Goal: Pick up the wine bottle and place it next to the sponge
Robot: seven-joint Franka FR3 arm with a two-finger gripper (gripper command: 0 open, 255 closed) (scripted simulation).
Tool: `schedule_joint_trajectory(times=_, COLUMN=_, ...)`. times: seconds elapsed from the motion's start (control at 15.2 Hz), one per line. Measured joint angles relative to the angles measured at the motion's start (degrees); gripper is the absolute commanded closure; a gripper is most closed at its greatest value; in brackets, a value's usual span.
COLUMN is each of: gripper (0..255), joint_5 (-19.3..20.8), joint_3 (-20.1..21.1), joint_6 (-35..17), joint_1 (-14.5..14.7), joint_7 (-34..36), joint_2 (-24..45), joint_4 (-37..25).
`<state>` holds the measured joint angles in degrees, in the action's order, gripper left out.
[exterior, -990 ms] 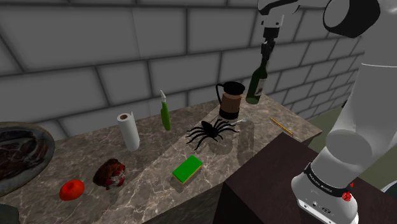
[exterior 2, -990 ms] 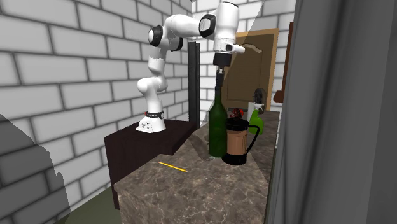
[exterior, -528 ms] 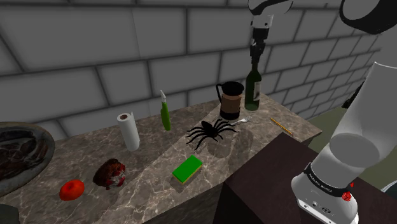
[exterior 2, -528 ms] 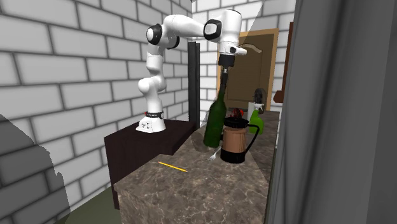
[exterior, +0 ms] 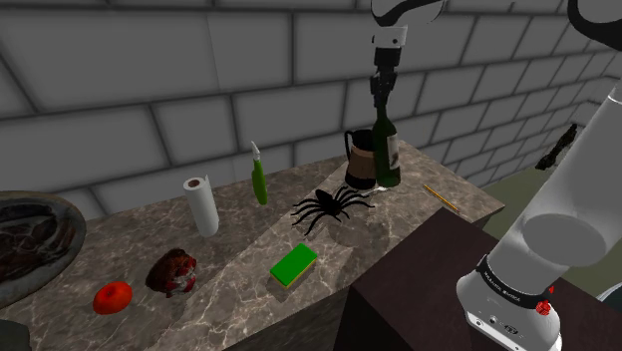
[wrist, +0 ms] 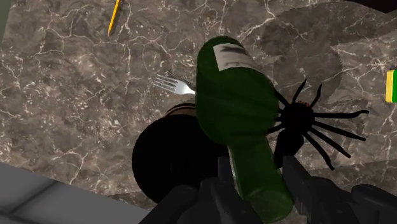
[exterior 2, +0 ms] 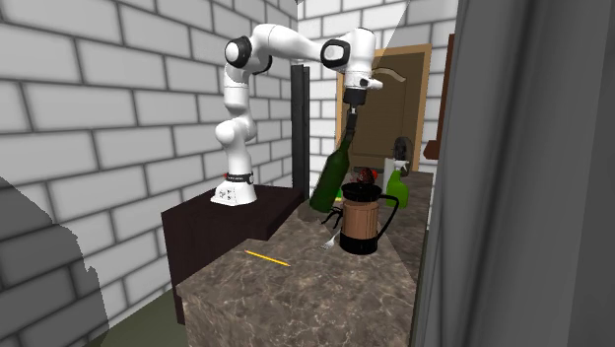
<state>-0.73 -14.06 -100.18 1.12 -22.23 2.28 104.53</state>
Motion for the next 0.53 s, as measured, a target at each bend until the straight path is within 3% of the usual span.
schedule_joint_trajectory(times=0.53, gripper=255, joint_5=-0.72, joint_3=5.35, joint_6=-0.9, joint_1=5.6, joint_7=10.78, joint_2=-2.08, joint_4=2.77)
